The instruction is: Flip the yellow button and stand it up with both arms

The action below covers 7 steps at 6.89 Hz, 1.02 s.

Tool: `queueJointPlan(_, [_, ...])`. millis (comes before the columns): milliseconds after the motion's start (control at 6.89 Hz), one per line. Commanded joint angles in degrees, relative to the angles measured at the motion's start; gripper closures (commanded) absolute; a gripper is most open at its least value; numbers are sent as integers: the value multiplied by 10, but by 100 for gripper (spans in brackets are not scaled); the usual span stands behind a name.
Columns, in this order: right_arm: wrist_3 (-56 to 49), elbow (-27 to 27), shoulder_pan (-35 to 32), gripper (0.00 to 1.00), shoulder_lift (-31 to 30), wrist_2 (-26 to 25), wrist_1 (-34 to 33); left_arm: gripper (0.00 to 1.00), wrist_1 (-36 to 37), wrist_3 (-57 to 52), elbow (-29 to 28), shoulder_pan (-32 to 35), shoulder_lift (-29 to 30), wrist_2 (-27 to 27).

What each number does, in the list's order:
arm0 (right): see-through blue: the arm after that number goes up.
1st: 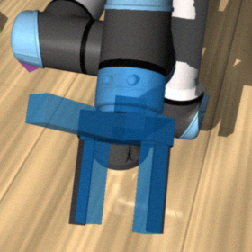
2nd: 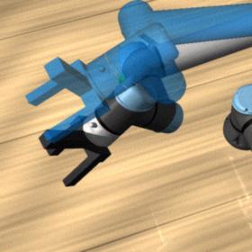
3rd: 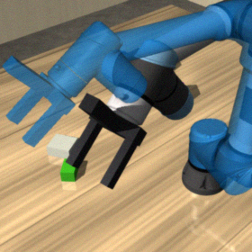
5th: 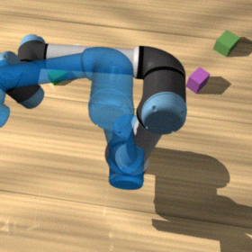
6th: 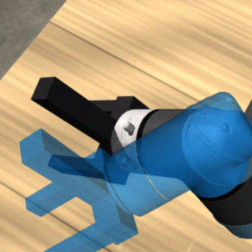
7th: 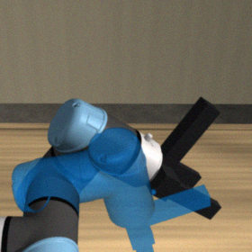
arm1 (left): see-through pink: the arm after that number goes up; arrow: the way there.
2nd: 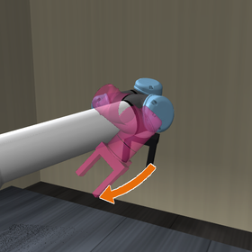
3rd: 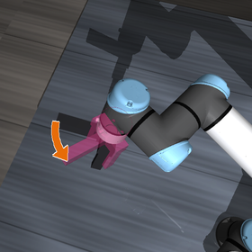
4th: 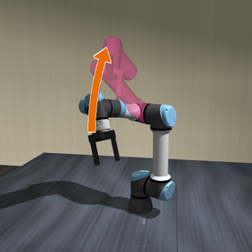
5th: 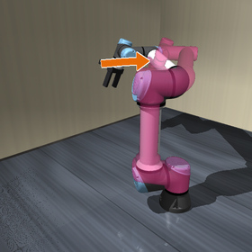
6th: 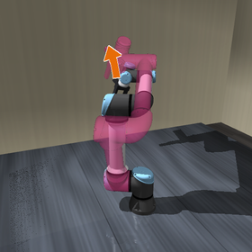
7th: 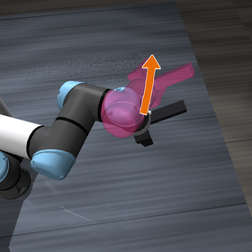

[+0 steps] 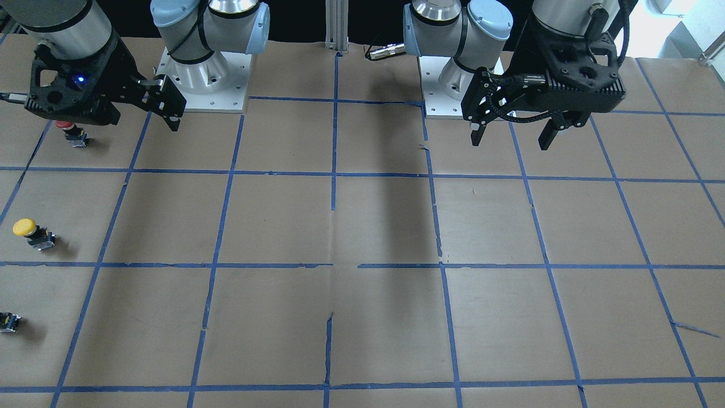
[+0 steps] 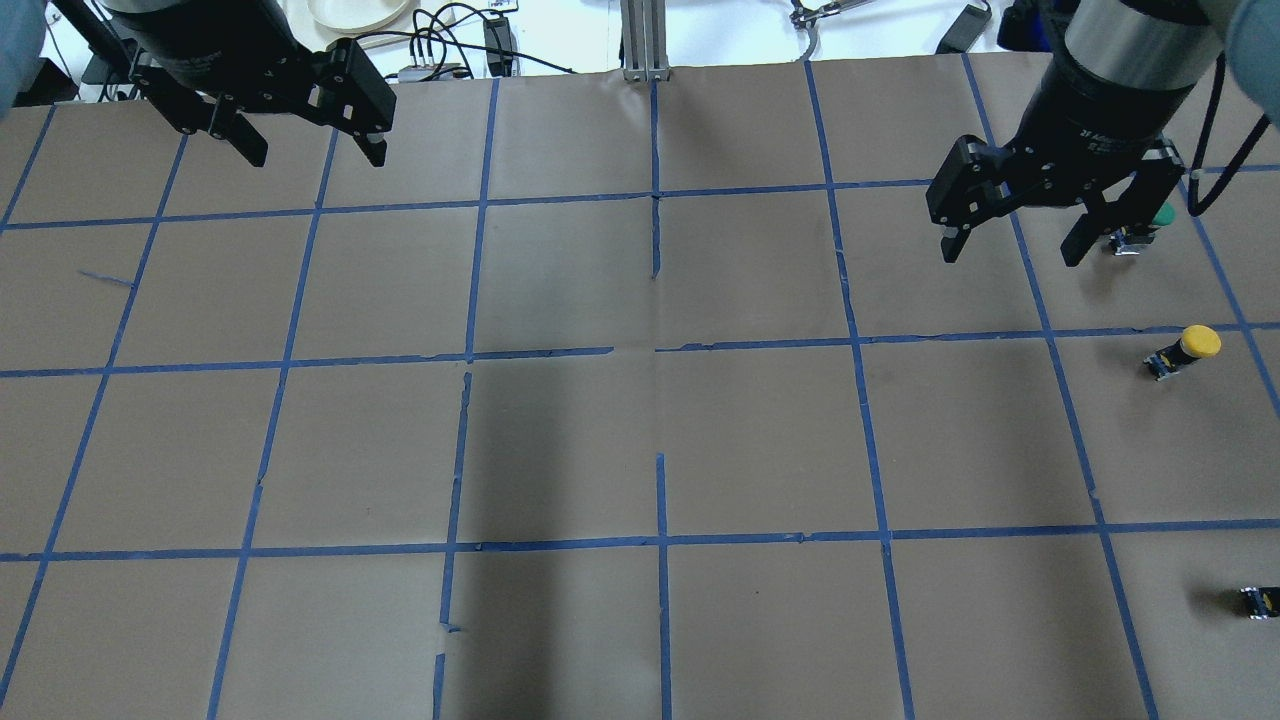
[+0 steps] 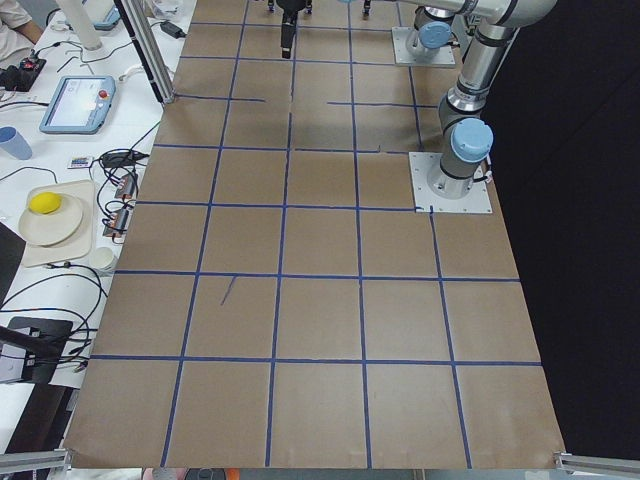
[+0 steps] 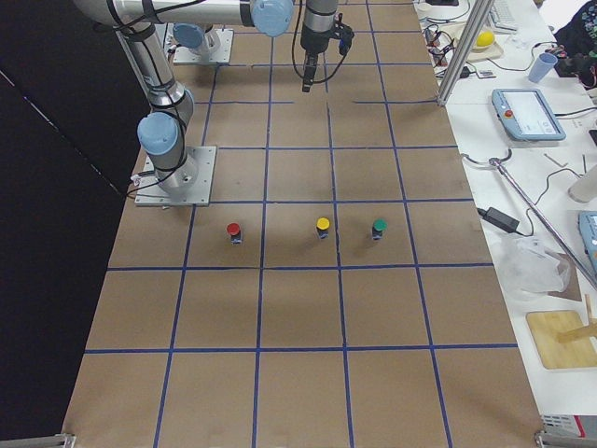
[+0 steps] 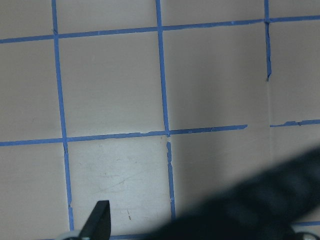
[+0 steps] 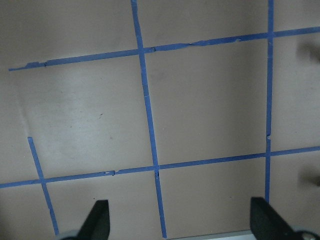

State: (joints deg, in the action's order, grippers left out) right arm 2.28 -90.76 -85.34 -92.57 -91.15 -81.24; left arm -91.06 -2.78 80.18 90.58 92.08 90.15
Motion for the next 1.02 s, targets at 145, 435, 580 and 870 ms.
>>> queueJointPlan(145, [19,-3,-24,0,-6,-10,-1,0,0,0,-3,-1,0,-1])
queueJointPlan(435, [14,-3,-24,0,-7,-7,-5,0,0,0,-1,-1,1,0])
queueJointPlan(580, [9,-4,-24,0,-6,-8,-5,0,0,0,-2,-1,1,-1])
queueJointPlan(870, [6,-6,-24,0,-6,-7,-6,0,0,0,-1,-1,0,0])
